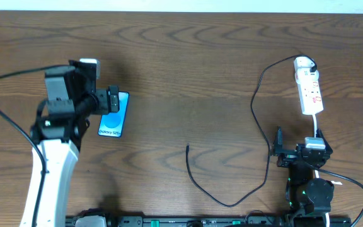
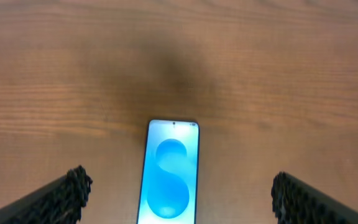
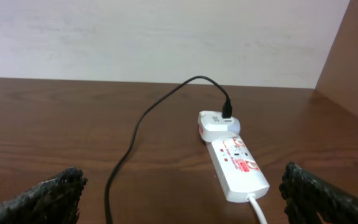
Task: Plug charger to phone and switch on socket
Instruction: 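Move the left gripper over the Galaxy S25+ phone and lower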
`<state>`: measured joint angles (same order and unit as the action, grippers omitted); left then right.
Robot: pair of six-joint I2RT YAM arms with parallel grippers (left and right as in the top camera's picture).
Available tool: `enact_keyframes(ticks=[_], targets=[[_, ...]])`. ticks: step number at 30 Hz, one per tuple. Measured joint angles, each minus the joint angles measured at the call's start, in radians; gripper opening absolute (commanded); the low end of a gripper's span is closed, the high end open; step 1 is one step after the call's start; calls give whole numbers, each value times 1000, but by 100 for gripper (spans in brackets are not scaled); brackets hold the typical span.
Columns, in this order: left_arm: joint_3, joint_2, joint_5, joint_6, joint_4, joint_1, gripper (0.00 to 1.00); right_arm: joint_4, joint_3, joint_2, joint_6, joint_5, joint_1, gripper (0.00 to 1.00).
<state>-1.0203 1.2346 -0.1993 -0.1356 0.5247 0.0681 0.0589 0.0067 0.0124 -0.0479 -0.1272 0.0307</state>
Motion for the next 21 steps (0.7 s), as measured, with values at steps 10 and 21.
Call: enact_keyframes(ticks=[10, 21], targets=[[-170, 80, 0, -27, 217, 0, 95, 0, 0, 0, 0, 0, 0, 99], [-170, 80, 0, -31, 220, 0, 45, 0, 0, 0, 0, 0, 0, 99]])
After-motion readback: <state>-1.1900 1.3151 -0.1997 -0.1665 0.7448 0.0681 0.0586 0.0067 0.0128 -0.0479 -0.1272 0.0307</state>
